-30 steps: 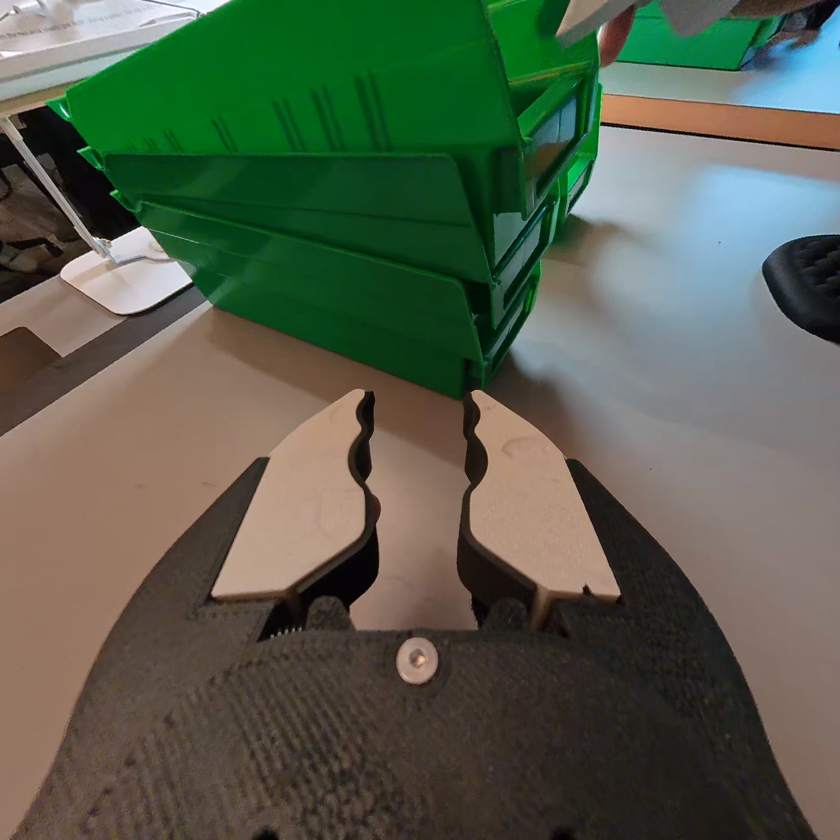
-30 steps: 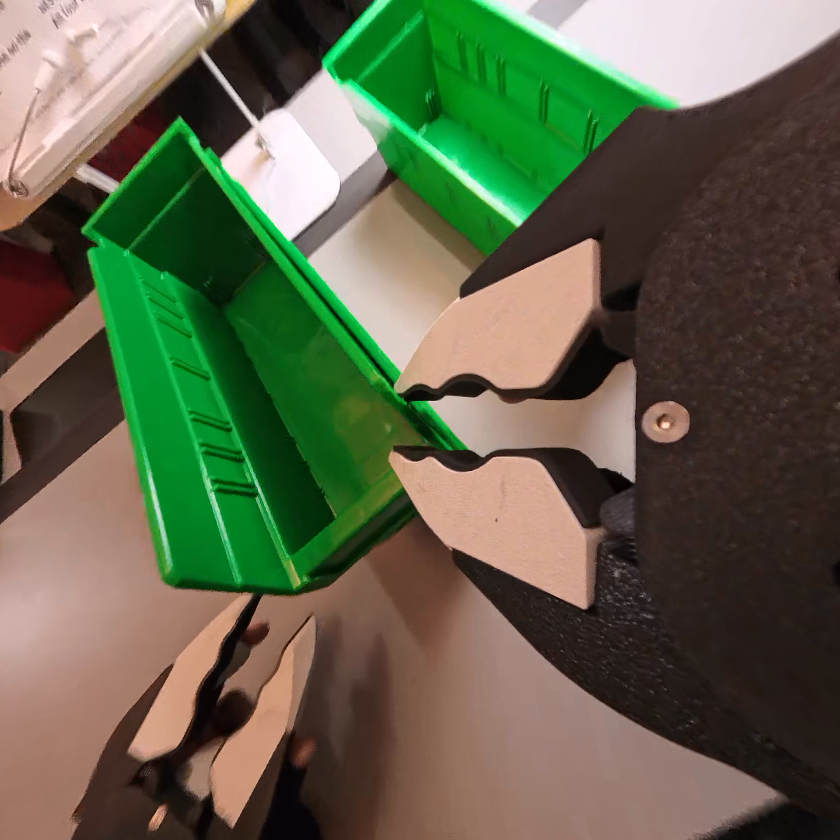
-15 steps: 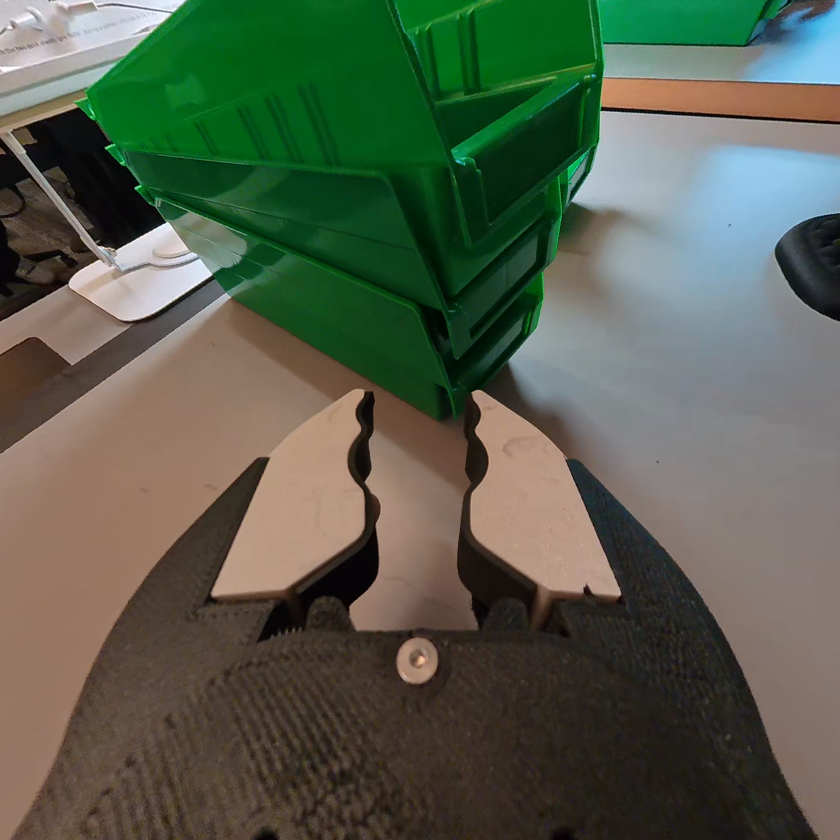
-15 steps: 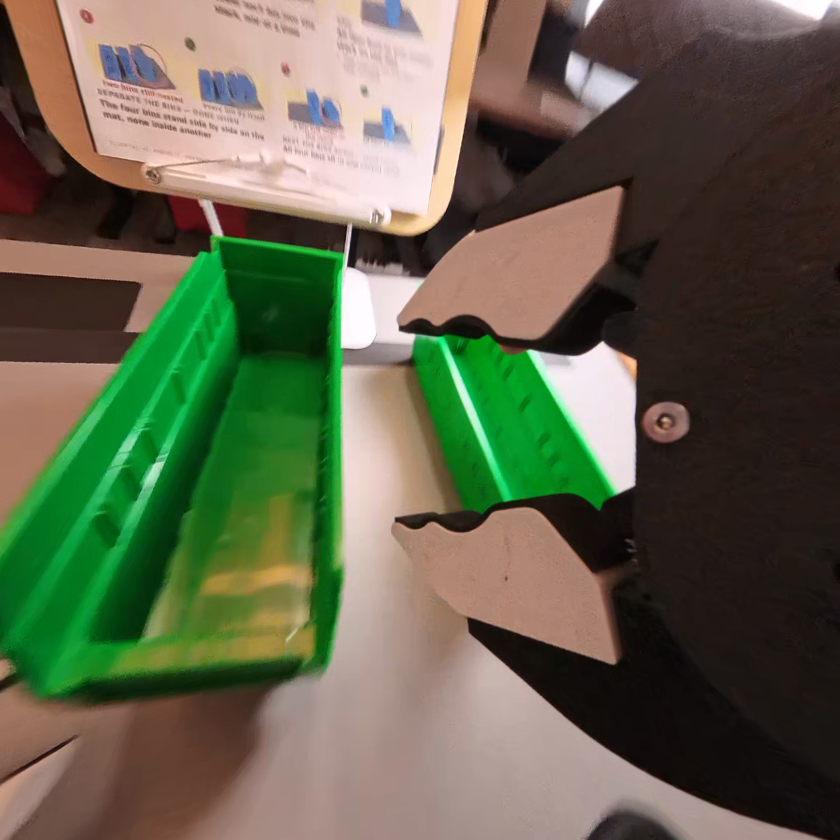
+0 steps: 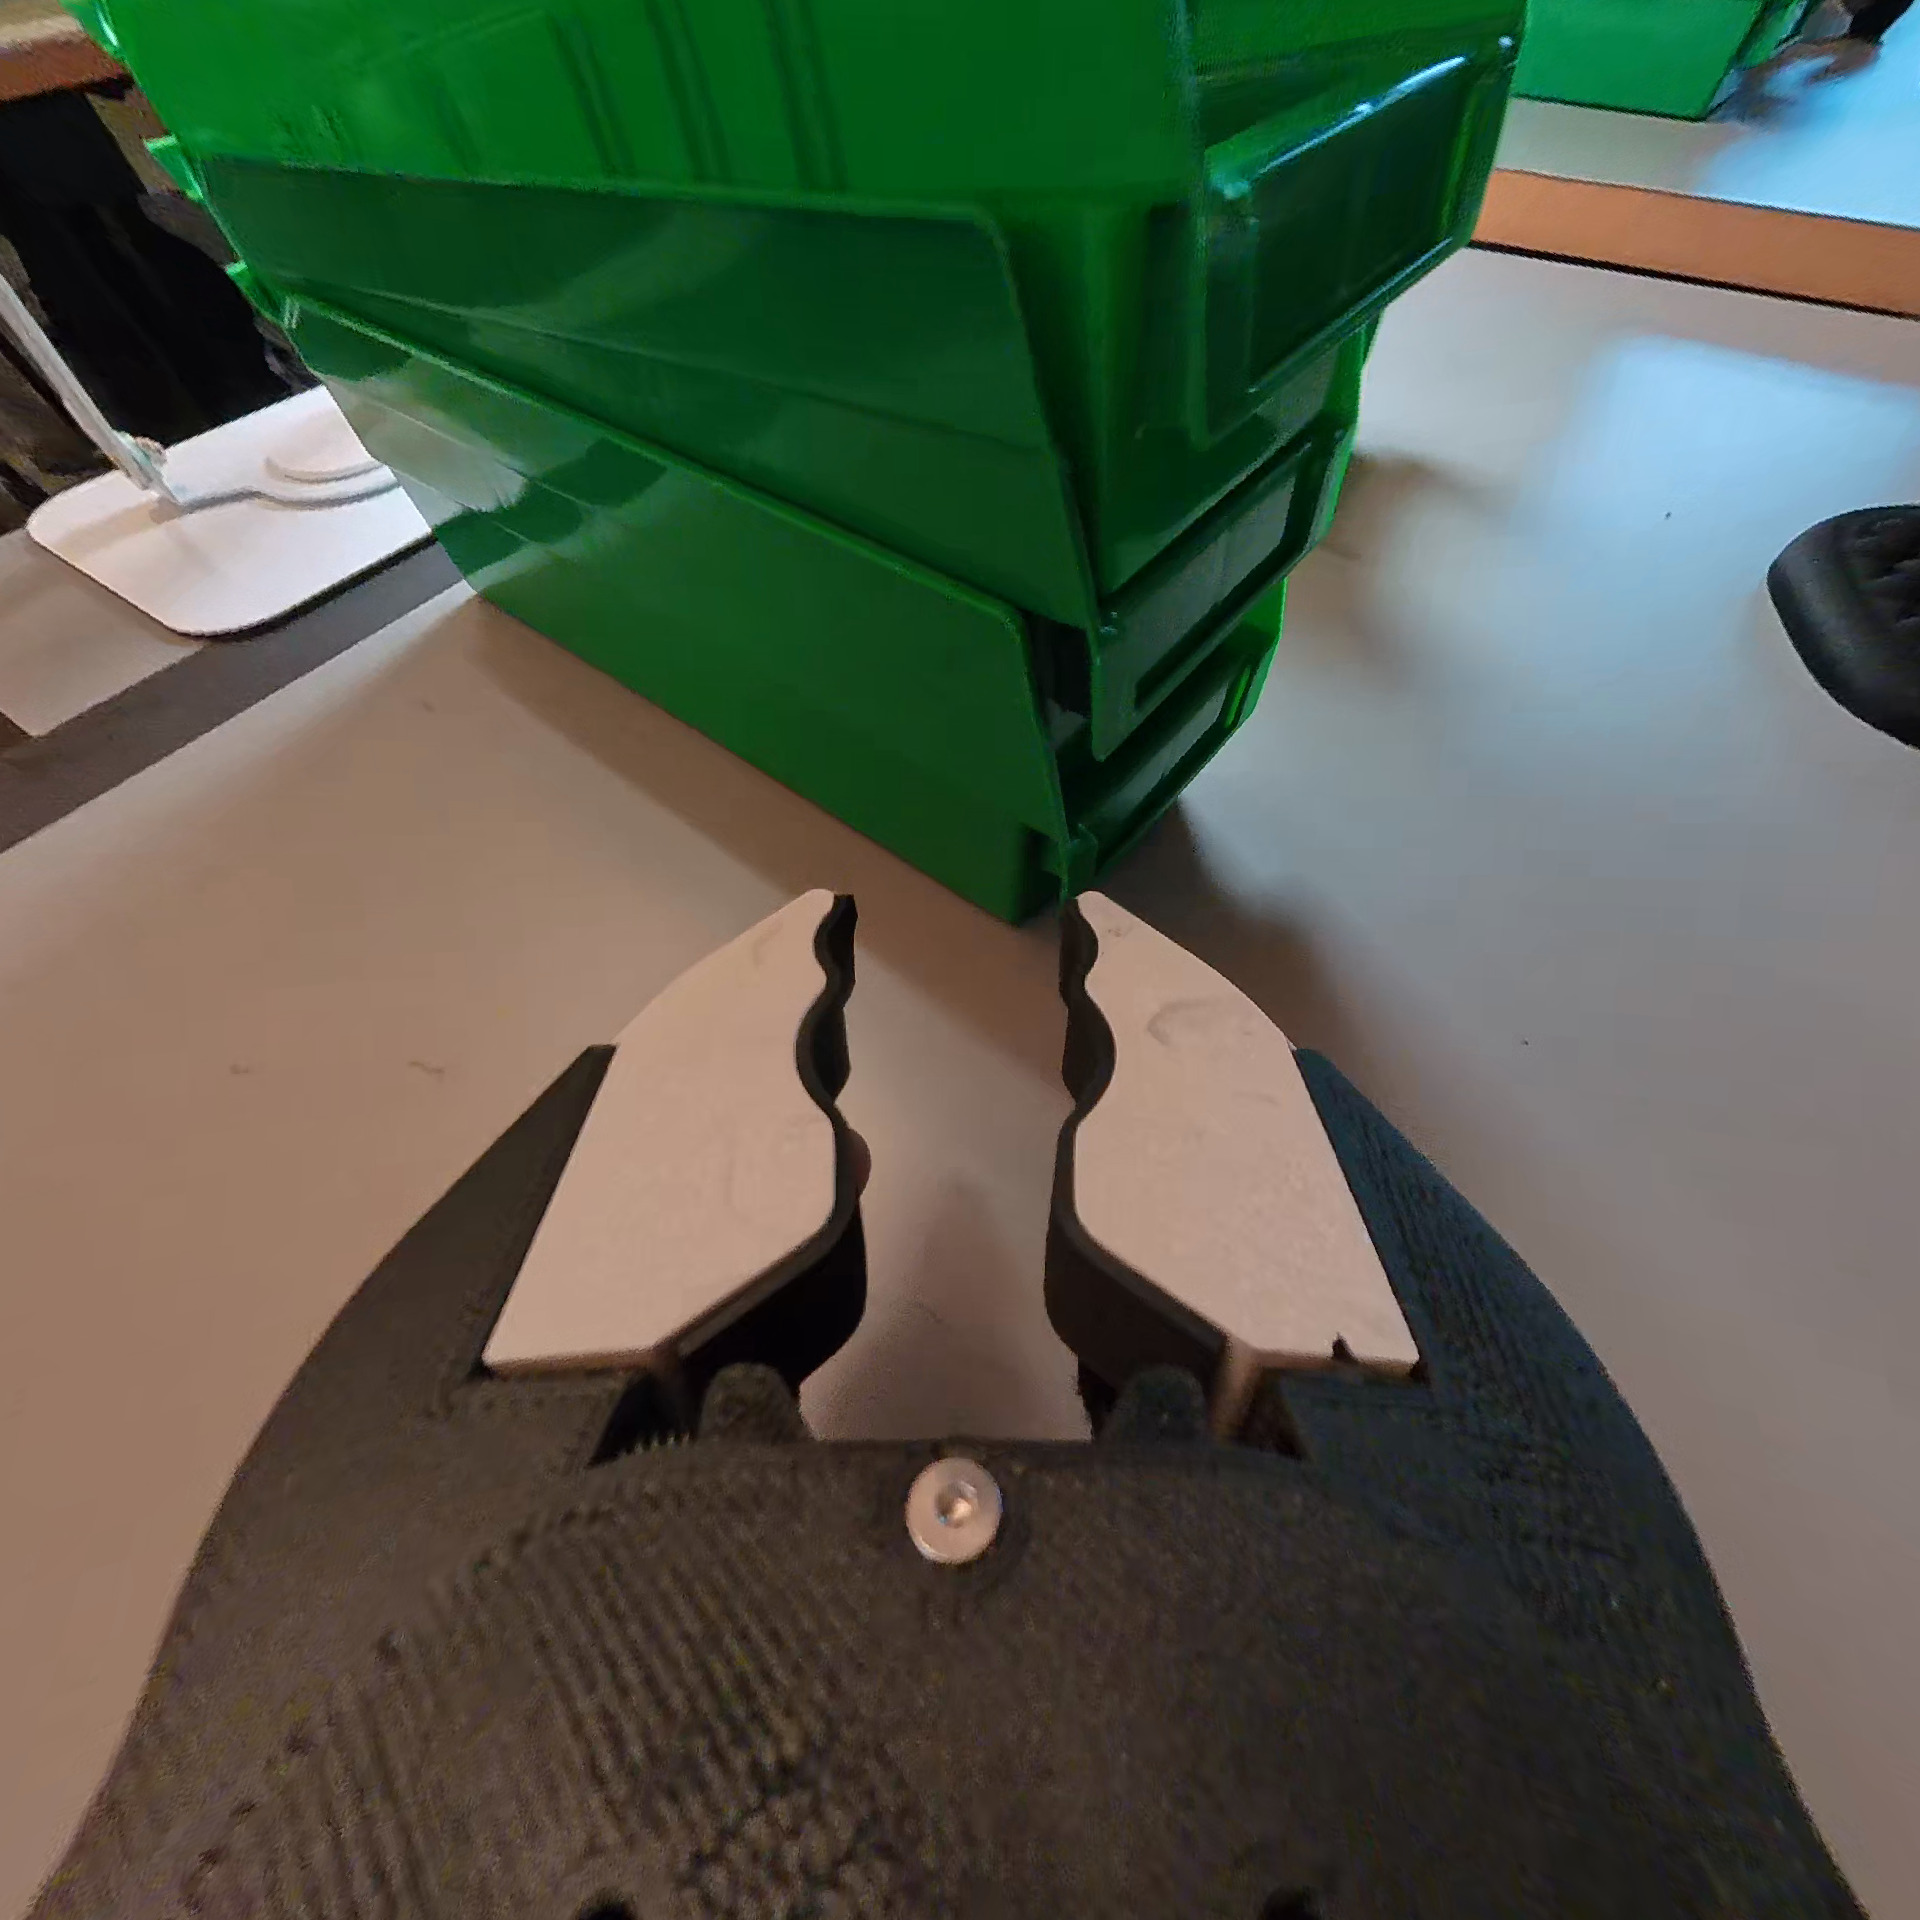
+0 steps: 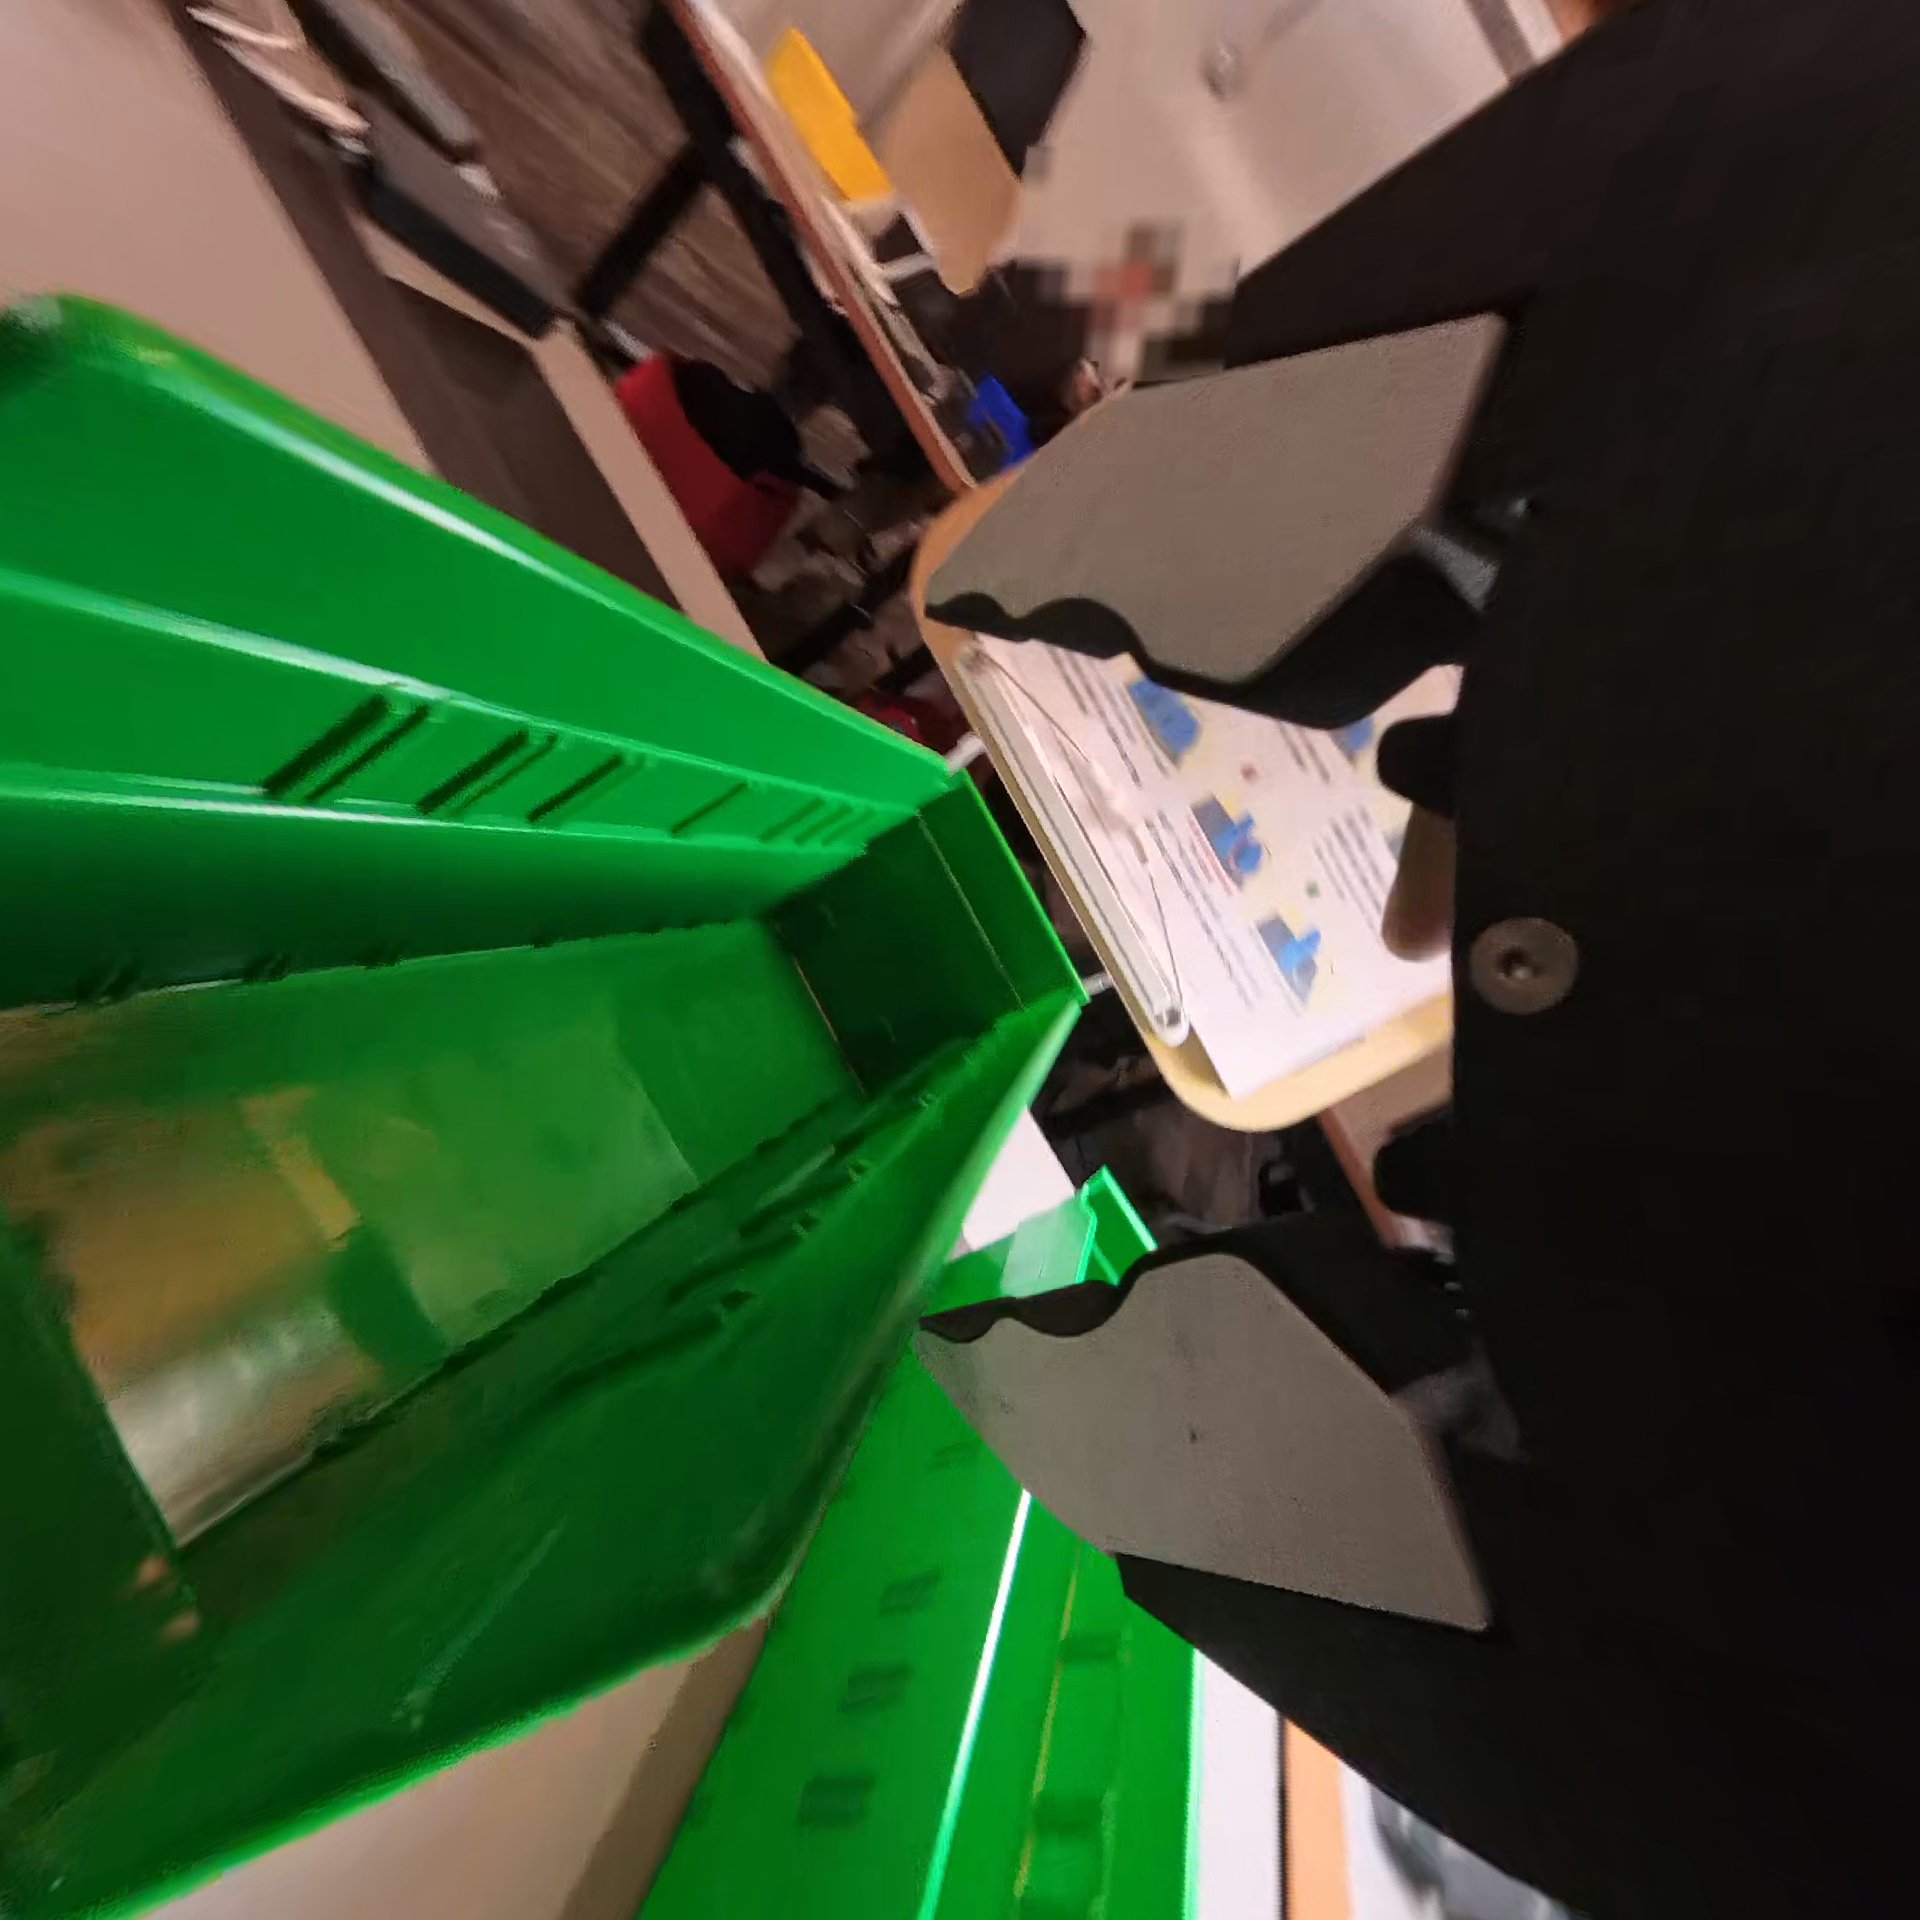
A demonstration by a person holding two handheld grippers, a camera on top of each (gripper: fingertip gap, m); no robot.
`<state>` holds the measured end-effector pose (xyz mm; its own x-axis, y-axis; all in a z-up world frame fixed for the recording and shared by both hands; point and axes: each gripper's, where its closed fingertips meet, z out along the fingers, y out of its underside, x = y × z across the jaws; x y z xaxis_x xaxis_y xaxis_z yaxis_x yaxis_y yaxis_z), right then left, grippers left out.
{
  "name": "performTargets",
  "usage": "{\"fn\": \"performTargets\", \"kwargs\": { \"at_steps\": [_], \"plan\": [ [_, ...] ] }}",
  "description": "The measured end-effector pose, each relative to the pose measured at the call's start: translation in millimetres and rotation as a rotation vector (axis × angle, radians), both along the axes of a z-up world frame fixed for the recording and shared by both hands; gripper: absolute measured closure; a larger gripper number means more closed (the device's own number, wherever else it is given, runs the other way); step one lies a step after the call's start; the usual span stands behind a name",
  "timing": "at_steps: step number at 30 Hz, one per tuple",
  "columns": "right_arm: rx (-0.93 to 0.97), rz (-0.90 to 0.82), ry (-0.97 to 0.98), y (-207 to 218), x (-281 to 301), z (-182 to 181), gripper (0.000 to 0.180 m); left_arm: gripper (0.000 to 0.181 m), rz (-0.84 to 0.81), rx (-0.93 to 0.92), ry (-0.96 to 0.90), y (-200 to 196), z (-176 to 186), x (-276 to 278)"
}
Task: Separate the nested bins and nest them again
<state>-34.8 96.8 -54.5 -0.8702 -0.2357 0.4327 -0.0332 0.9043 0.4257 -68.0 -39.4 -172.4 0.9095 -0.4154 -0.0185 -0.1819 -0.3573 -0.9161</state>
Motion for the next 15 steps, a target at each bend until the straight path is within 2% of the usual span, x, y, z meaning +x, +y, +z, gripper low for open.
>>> {"fn": "performTargets", "kwargs": {
  "at_steps": [4,8,15],
  "plan": [
    [0.087,0.137,-0.162,-15,-8,-21,0.053,0.143,0.001,-0.021,-0.029,1,-5,-3],
    [0.074,0.124,-0.199,-21,-16,-25,0.052,0.143,-0.018,-0.02,-0.028,-1,-5,2],
    [0.082,0.159,-0.15,-22,-17,-20,0.073,0.143,-0.048,-0.019,-0.021,-4,-6,13]
  ]
}}
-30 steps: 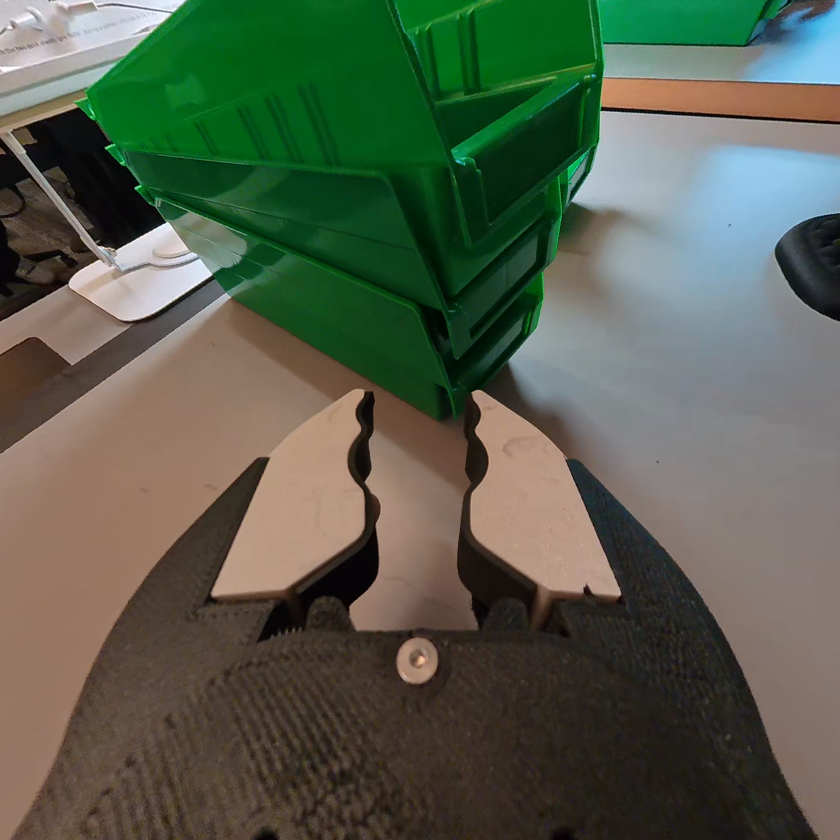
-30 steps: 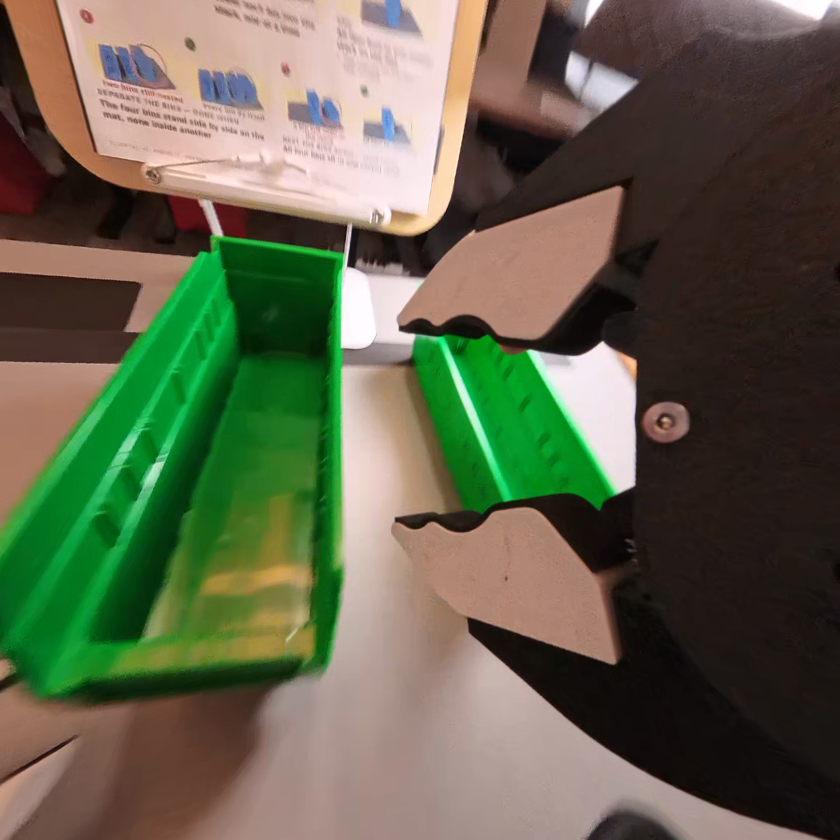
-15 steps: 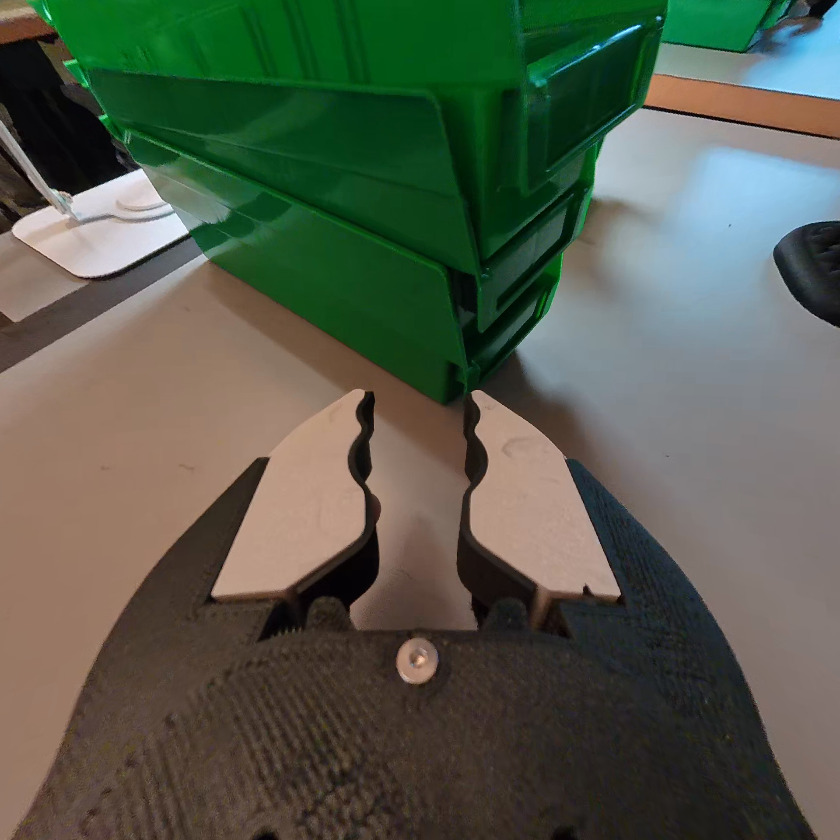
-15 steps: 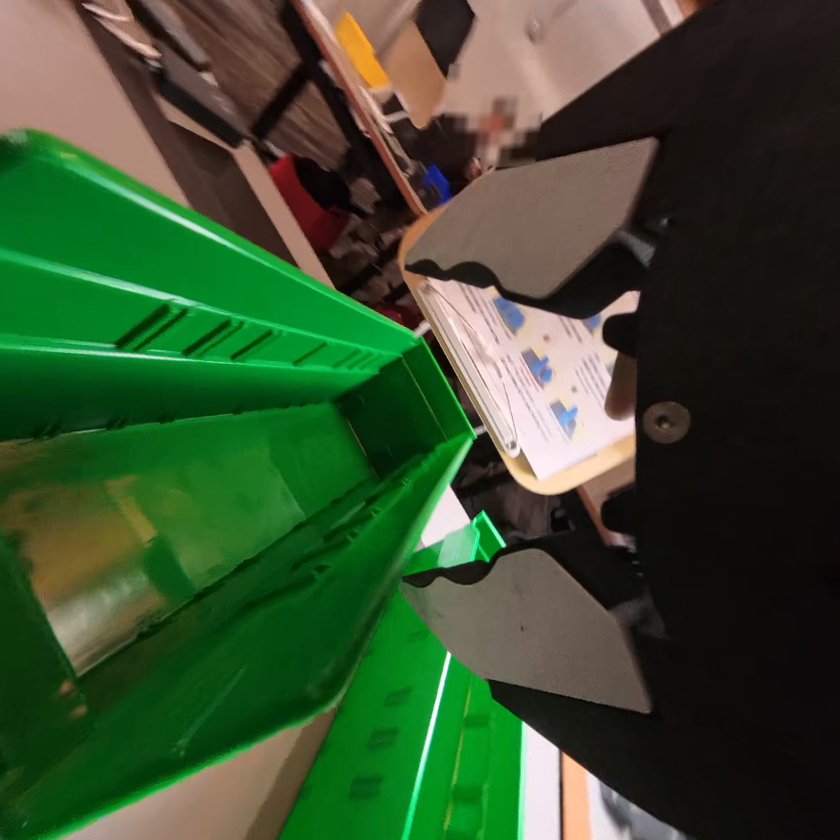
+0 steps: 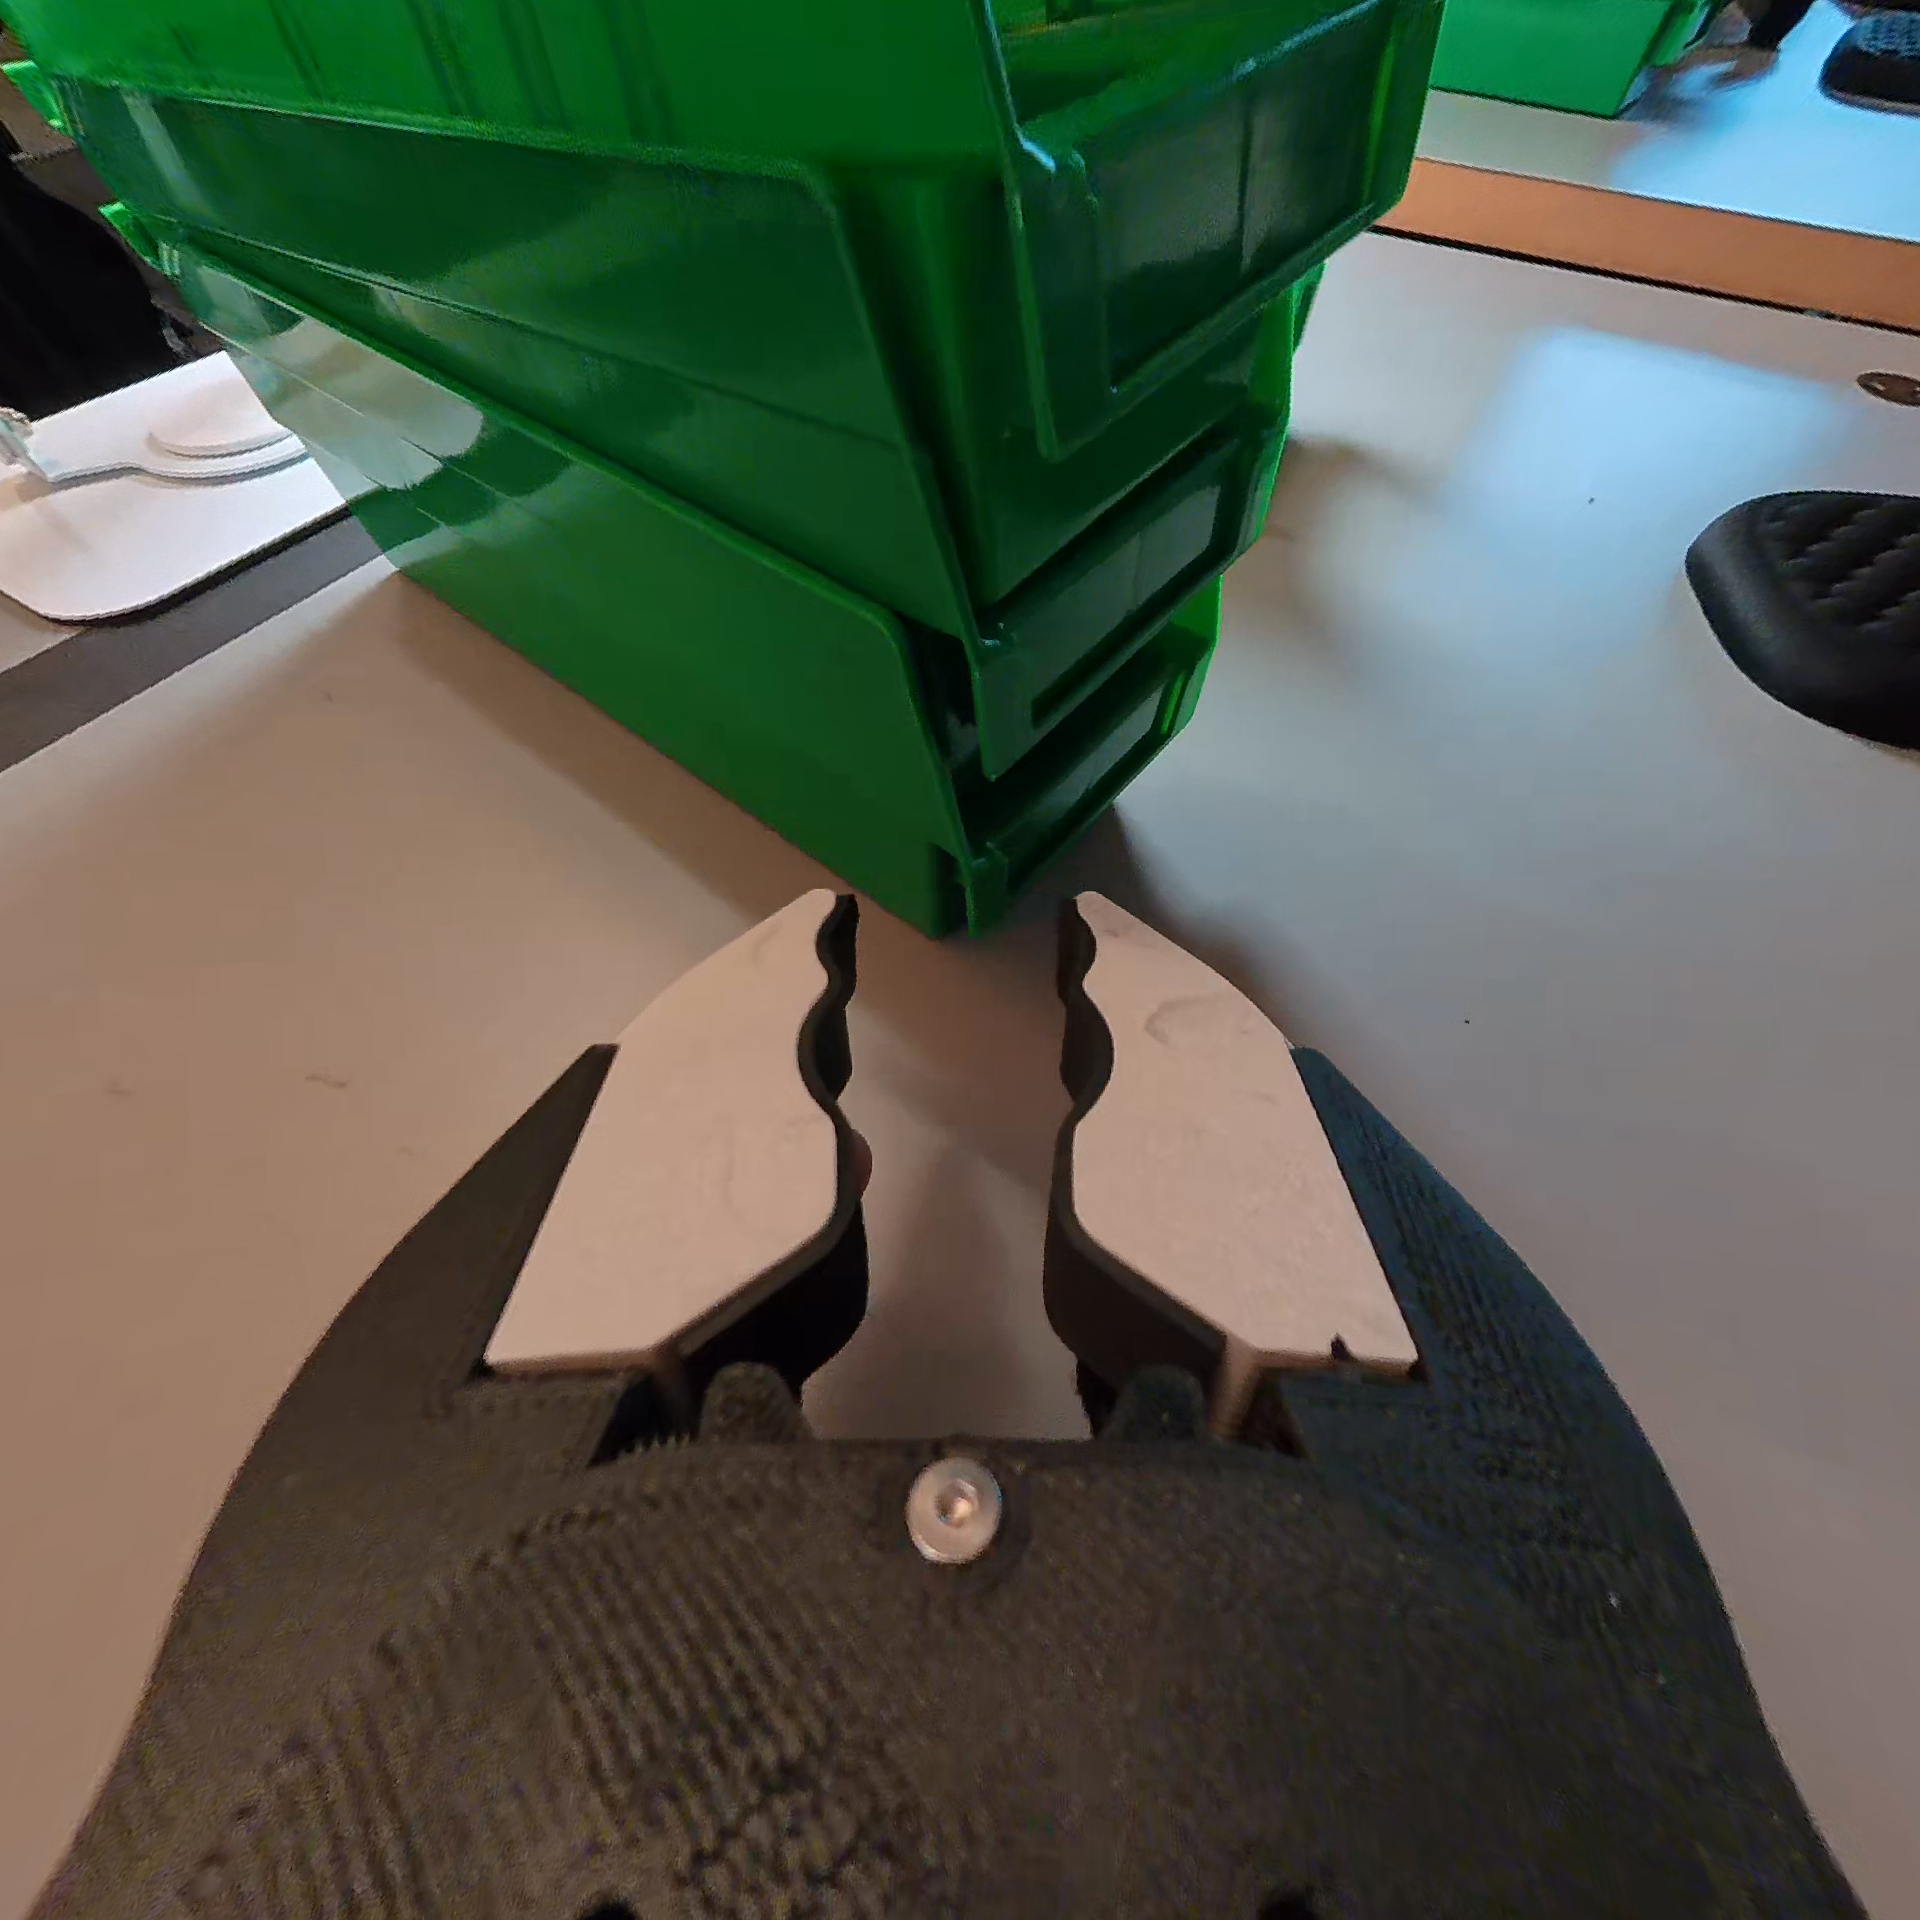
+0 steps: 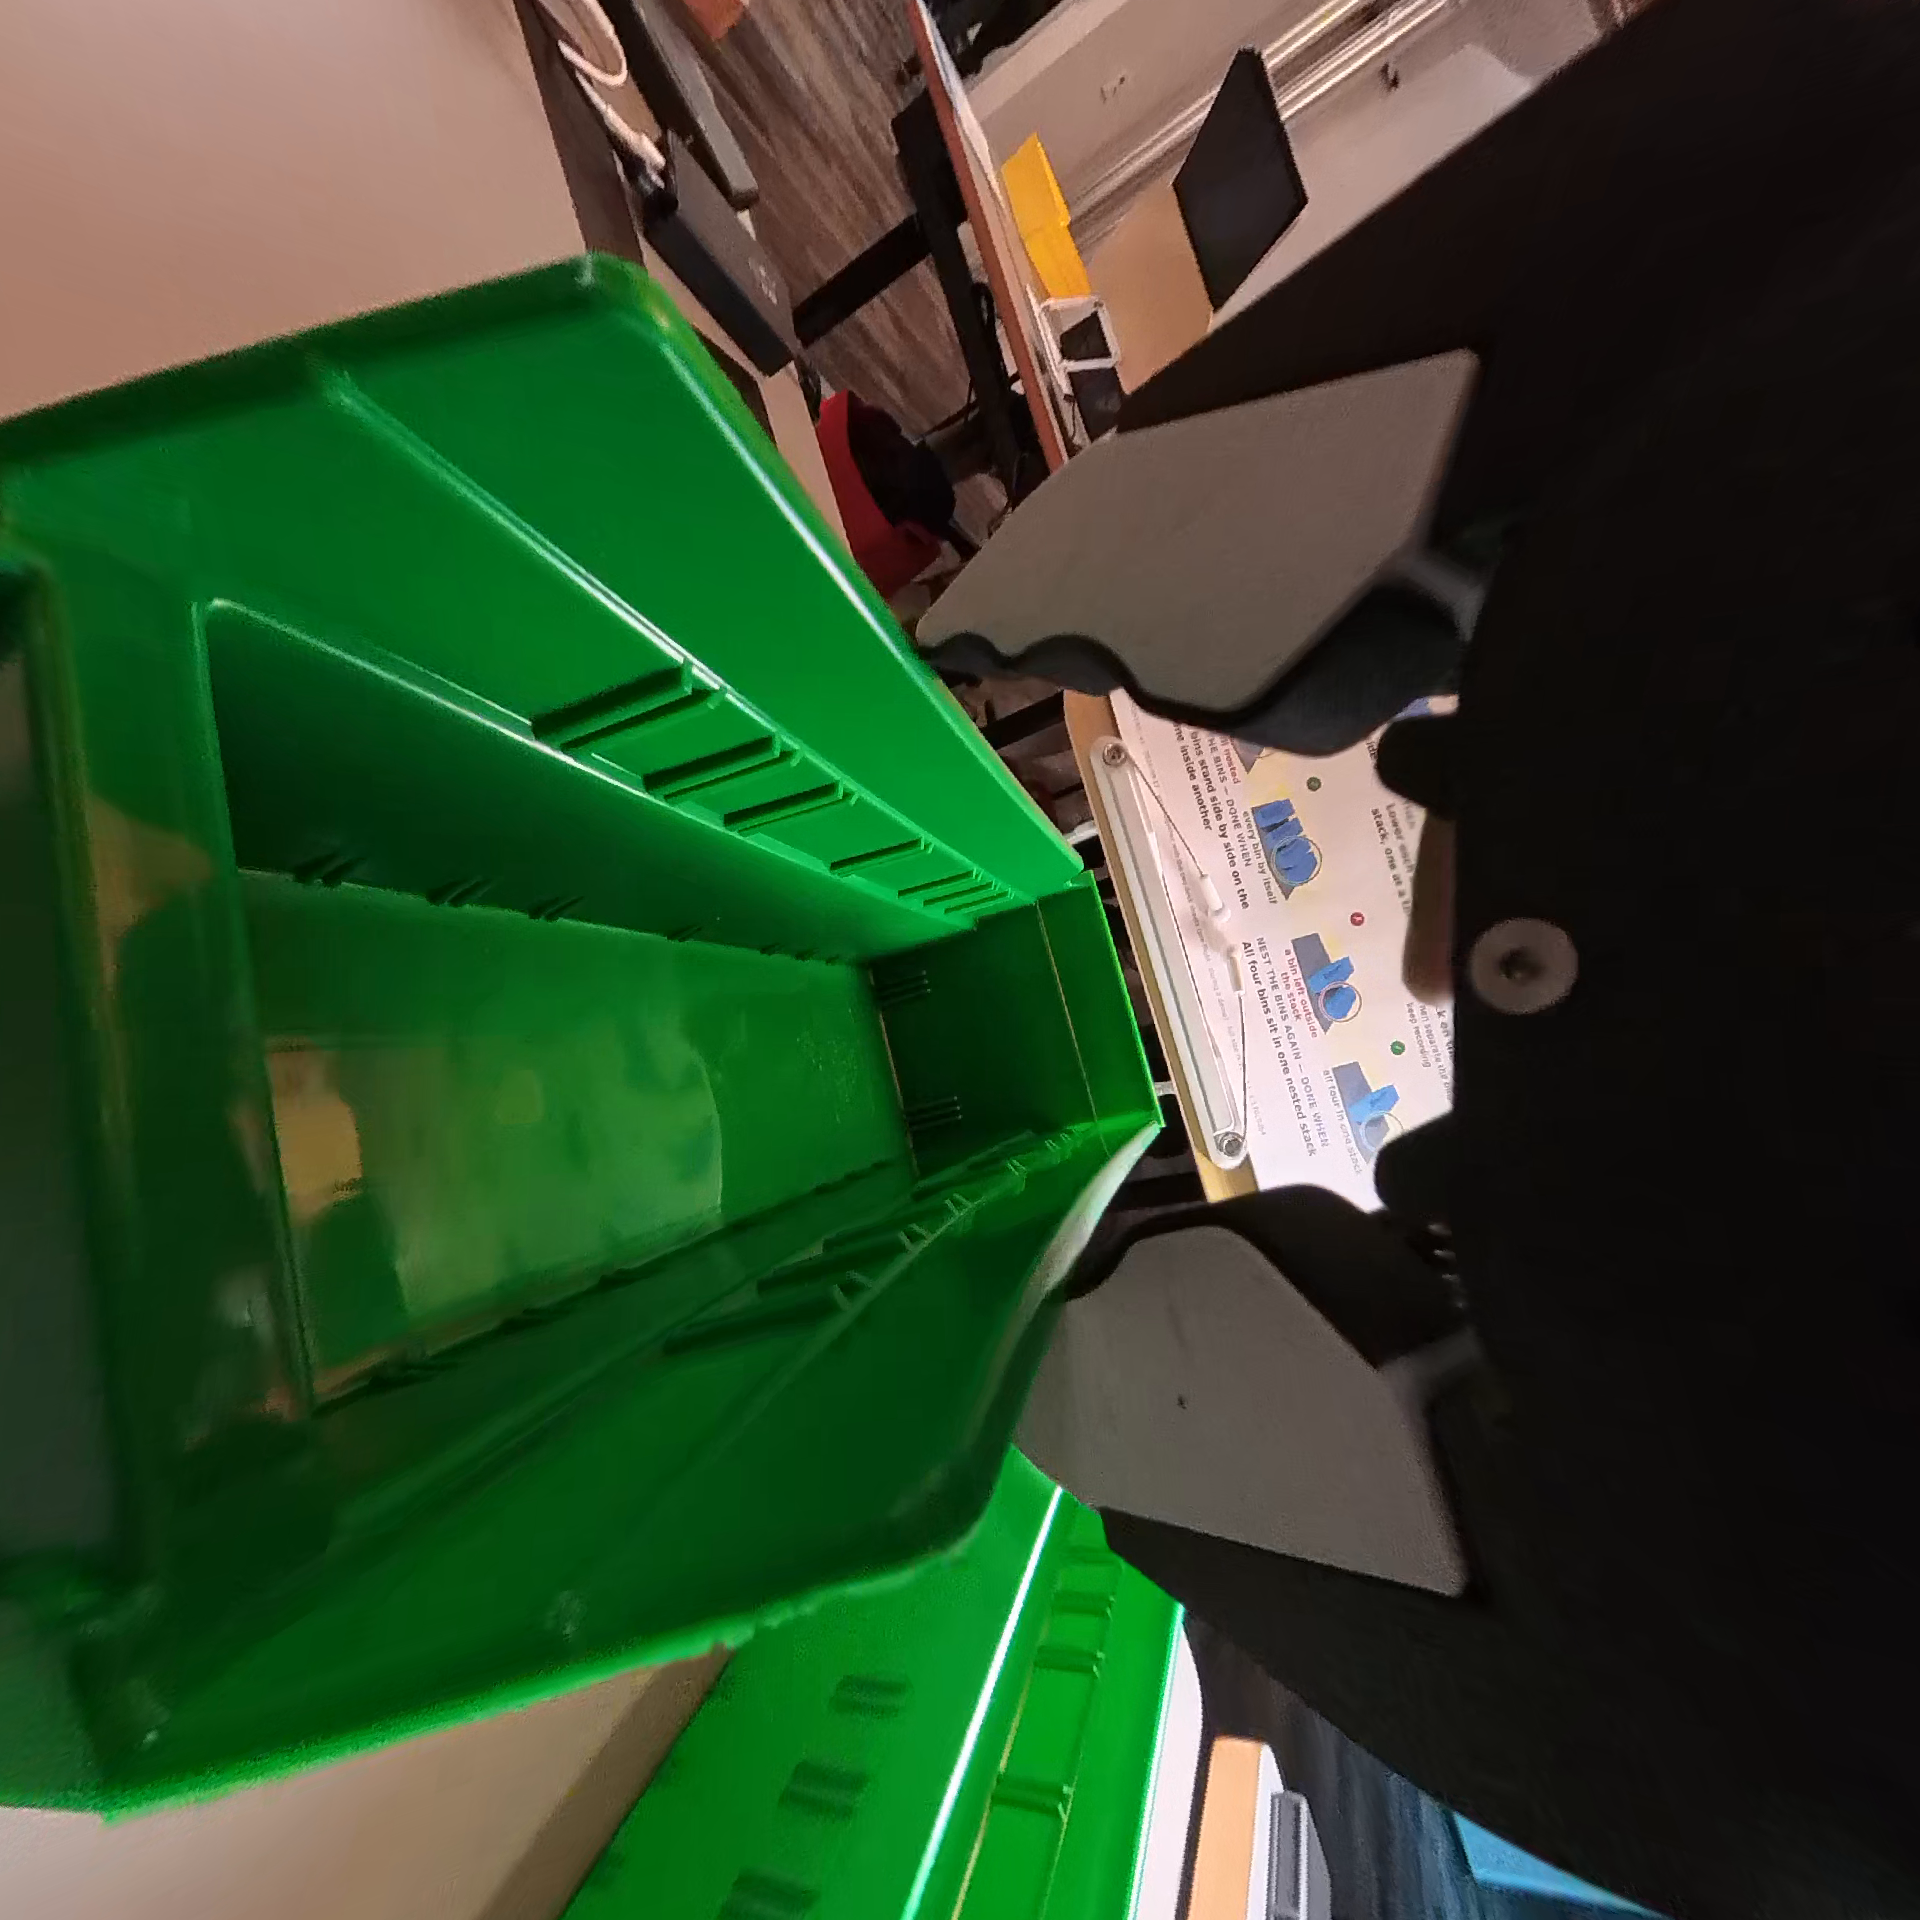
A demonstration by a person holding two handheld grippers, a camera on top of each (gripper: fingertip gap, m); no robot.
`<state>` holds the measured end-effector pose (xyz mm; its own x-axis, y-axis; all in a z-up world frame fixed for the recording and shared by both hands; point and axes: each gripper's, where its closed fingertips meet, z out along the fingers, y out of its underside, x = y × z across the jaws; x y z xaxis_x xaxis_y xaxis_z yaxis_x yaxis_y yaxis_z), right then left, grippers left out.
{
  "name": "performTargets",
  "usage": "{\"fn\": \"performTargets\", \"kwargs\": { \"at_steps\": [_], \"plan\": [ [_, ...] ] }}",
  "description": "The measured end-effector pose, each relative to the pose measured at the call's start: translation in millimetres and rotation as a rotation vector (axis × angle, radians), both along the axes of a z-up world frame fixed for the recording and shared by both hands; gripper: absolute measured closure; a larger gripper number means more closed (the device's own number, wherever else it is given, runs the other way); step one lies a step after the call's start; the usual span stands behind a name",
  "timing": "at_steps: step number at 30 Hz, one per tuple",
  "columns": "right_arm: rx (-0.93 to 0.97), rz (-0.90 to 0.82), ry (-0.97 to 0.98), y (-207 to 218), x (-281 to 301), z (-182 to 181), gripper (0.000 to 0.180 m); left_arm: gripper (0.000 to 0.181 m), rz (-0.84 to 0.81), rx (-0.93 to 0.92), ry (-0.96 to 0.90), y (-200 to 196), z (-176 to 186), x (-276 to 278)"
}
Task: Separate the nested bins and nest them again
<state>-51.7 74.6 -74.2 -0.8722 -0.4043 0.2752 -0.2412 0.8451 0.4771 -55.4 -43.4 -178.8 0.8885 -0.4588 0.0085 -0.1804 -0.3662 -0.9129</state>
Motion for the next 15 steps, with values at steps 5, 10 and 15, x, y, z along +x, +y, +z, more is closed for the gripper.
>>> {"fn": "performTargets", "kwargs": {
  "at_steps": [5,10,15],
  "plan": [
    [-0.079,0.029,0.064,-5,2,9,0.145,0.143,0.002,-0.002,0.011,0,-2,2],
    [-0.154,-0.102,0.145,-2,0,23,0.123,0.144,0.015,-0.018,-0.038,2,-2,-1],
    [-0.275,-0.345,0.201,6,18,27,0.118,0.145,0.012,0.004,-0.024,1,2,1]
  ]
}}
